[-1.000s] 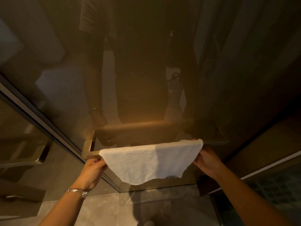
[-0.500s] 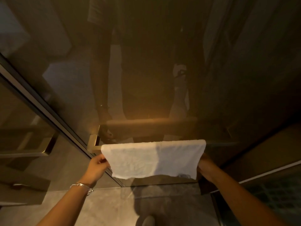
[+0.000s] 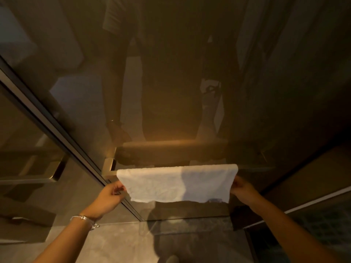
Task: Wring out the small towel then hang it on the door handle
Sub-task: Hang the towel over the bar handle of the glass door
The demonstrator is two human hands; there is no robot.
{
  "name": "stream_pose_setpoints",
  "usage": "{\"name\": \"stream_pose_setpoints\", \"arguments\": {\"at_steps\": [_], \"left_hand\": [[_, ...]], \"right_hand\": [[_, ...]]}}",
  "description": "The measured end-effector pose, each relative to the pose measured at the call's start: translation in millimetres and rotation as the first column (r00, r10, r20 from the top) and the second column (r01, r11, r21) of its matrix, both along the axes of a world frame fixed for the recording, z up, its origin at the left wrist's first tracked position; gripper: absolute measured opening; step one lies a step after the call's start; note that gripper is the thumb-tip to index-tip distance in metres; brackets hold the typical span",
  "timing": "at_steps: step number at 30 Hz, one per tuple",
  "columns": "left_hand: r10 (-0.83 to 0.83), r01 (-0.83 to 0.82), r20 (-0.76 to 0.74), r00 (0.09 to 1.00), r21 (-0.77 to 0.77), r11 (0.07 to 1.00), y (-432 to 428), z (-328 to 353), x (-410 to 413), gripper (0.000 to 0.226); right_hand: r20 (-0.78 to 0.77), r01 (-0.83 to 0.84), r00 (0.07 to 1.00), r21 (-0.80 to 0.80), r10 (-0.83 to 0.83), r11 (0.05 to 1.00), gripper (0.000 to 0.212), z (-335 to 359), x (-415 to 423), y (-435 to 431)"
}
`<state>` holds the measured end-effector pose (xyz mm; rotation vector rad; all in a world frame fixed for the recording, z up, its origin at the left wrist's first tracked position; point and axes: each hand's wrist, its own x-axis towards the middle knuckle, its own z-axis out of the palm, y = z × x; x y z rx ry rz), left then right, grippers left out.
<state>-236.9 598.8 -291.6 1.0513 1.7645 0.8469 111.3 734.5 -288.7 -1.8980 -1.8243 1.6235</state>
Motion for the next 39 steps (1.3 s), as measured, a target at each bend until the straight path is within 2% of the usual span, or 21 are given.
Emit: {"name": "stream_pose_setpoints", "arguments": {"at_steps": [2, 5, 7, 10, 12, 16, 19, 21, 24, 28, 29, 31, 35, 39], "left_hand": [[-0.09, 0.093, 0.071, 0.993, -0.044, 0.995, -2.1, 5.1, -6.9, 0.047], [-0.165, 0.183, 0.146, 0.975, -0.122, 0.975, -2.6, 4.9, -4.7, 0.035], [-0.164, 0.184, 0.156, 0.974, -0.13, 0.974, -1.1, -0.6, 3.7, 0.036], [-0.156, 0.157, 0.013, 0.988, -0.092, 0.983, 1.3, -8.5, 12.9, 0.029], [-0.164, 0.158, -0.051, 0.985, -0.101, 0.982, 1.3, -11.9, 11.8, 0.027], [-0.178, 0.173, -0.044, 0.983, -0.112, 0.979, -5.9, -14.8, 8.7, 0.023], [-0.211, 0.211, 0.015, 0.977, -0.109, 0.971, -8.5, -11.8, 7.9, 0.03], [-0.222, 0.214, -0.052, 0.974, -0.13, 0.968, -9.5, -14.0, 4.4, 0.03], [-0.177, 0.15, -0.2, 0.964, -0.144, 0.978, -13.5, -19.1, 3.4, 0.018], [-0.115, 0.093, -0.217, 0.969, -0.106, 0.99, -20.7, -22.5, 9.7, 0.016], [-0.105, 0.086, -0.203, 0.974, -0.098, 0.991, -21.9, -22.1, 10.3, 0.013], [-0.088, 0.073, -0.196, 0.977, -0.086, 0.994, -23.6, -22.0, 10.1, 0.02], [-0.08, 0.064, -0.191, 0.978, -0.089, 0.994, -24.1, -23.7, 10.2, 0.022], [-0.068, 0.055, -0.208, 0.976, -0.066, 0.996, -25.0, -26.5, 12.3, 0.017]], "right_hand": [[-0.106, 0.018, 0.994, 0.073, -0.01, 0.997, 0.039, 11.5, 20.8, -6.1], [-0.149, -0.11, 0.983, 0.012, 0.111, 0.994, 0.047, 7.8, 22.7, -5.7], [-0.218, -0.153, 0.966, -0.037, 0.142, 0.988, 0.046, 7.4, 22.7, -4.9], [-0.137, -0.129, 0.981, 0.061, 0.137, 0.99, 0.039, 7.5, 23.9, -9.7], [-0.096, -0.129, 0.986, 0.075, 0.136, 0.989, 0.042, 6.1, 20.9, -11.9], [-0.108, -0.088, 0.989, 0.079, 0.096, 0.993, 0.043, 3.3, 19.9, -14.1], [-0.102, -0.094, 0.989, 0.128, 0.107, 0.987, 0.03, 4.0, 19.4, -14.8], [-0.1, -0.107, 0.988, 0.127, 0.12, 0.986, 0.026, 2.0, 20.7, -15.5], [-0.117, -0.086, 0.988, 0.135, 0.102, 0.987, 0.022, -2.4, 25.4, -17.9], [-0.151, -0.055, 0.985, 0.161, 0.08, 0.985, 0.007, -10.5, 28.0, -22.1], [-0.168, -0.035, 0.984, 0.158, 0.062, 0.987, 0.008, -12.5, 27.2, -22.8], [-0.223, 0.033, 0.975, 0.145, 0.0, 0.989, 0.012, -15.9, 26.1, -22.6], [-0.293, 0.13, 0.952, 0.107, -0.093, 0.986, 0.031, -16.2, 25.3, -22.9], [-0.307, 0.157, 0.945, 0.116, -0.115, 0.981, 0.028, -16.4, 24.1, -22.4]]}}
